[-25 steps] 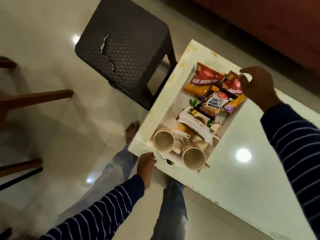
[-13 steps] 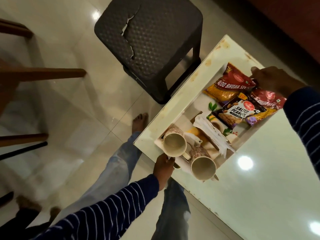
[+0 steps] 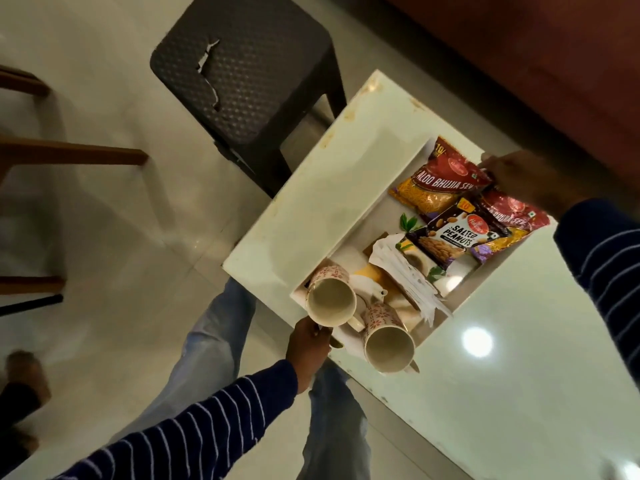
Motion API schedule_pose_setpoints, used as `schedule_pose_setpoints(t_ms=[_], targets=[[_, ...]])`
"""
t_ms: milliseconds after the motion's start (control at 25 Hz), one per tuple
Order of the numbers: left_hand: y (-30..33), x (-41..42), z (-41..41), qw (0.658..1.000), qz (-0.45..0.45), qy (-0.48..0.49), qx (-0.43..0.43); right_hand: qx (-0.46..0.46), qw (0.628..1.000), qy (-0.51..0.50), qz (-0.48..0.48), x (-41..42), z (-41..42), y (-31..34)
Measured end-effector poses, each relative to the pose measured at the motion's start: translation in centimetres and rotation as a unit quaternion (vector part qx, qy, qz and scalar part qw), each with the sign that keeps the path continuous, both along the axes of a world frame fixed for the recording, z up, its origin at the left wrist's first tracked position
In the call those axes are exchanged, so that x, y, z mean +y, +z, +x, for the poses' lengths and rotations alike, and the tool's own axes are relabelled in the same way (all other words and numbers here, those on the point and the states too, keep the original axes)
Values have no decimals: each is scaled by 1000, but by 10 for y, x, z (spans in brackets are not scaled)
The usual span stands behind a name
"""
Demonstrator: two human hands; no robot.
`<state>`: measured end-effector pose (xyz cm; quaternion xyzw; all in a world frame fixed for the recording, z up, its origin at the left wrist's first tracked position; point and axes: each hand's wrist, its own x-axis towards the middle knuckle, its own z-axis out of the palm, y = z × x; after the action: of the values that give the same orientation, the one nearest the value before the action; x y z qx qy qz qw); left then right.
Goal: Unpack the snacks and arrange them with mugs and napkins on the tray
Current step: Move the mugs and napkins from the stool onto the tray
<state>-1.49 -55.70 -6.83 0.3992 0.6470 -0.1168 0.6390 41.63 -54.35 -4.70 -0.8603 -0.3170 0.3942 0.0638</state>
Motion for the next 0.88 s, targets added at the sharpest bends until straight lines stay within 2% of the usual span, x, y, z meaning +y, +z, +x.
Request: schedule_pose_setpoints(t_ms=[160,360,640,880], targets=[[10,-74,16,999,-26,23,5,5,1000,-10,-4,-65,6,19],[21,-133,37,1000,-19,0,-6,-14,1000,-17,-3,-119,16,33],[13,-153,51,999,4,-39,-9,-31,997,-65,11,-163,29,15],[-5,-181,64,1000,4,-11,-7,-13,998,-45,42,-179,39,-17]])
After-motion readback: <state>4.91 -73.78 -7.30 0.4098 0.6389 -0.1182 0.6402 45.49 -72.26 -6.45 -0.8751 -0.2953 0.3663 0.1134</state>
